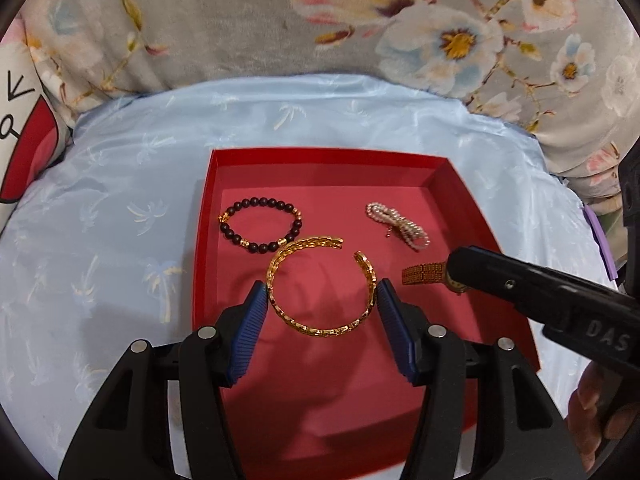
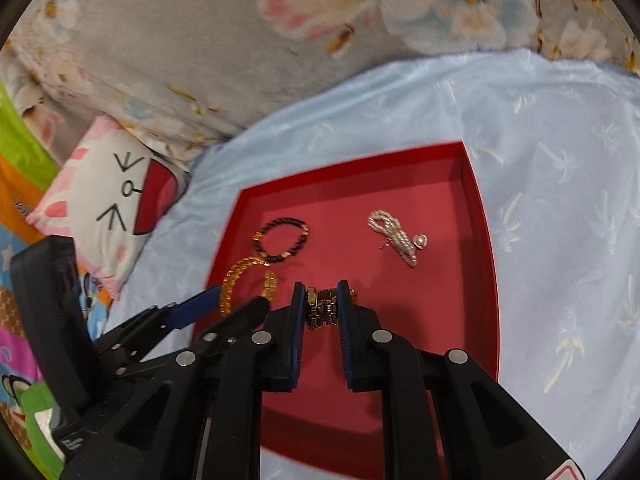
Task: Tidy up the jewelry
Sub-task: 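Lower the gold bangle and gold watch into the red box and open both tools, then grasp the silver watch band with the right tool and lift it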
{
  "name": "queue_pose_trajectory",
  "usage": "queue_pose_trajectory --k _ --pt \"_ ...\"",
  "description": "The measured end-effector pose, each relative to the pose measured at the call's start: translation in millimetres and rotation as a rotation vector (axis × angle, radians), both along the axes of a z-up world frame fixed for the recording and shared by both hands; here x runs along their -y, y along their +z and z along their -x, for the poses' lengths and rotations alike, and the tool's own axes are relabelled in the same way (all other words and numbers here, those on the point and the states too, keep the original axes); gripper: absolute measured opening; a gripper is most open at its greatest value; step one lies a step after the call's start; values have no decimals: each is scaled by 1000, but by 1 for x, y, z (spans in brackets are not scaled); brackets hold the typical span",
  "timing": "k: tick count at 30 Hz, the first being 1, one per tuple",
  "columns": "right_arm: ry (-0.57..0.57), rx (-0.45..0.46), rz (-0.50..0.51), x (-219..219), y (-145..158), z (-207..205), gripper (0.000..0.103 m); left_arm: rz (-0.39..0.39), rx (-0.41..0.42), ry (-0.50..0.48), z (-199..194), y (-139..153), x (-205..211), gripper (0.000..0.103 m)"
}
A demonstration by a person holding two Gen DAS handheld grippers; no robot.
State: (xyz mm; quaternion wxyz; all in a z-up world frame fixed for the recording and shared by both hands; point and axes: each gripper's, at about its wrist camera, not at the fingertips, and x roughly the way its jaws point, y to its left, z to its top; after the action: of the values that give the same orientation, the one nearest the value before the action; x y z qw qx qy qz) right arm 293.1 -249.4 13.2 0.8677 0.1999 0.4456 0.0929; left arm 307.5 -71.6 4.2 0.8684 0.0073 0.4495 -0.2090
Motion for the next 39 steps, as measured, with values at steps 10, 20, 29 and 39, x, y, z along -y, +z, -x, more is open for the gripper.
queue_pose_trajectory --k 10,20,29,39 --pt "-83 -5 131 15 -12 3 19 -3 -10 29 -11 -15 -1 61" --pt "-76 114 212 -1 30 105 26 21 69 76 50 24 -49 71" --pt "-36 38 244 -29 7 199 29 -10 28 81 137 5 -72 71" --pt "-28 -51 209 -45 -27 257 29 -37 -18 80 204 -25 -76 71"
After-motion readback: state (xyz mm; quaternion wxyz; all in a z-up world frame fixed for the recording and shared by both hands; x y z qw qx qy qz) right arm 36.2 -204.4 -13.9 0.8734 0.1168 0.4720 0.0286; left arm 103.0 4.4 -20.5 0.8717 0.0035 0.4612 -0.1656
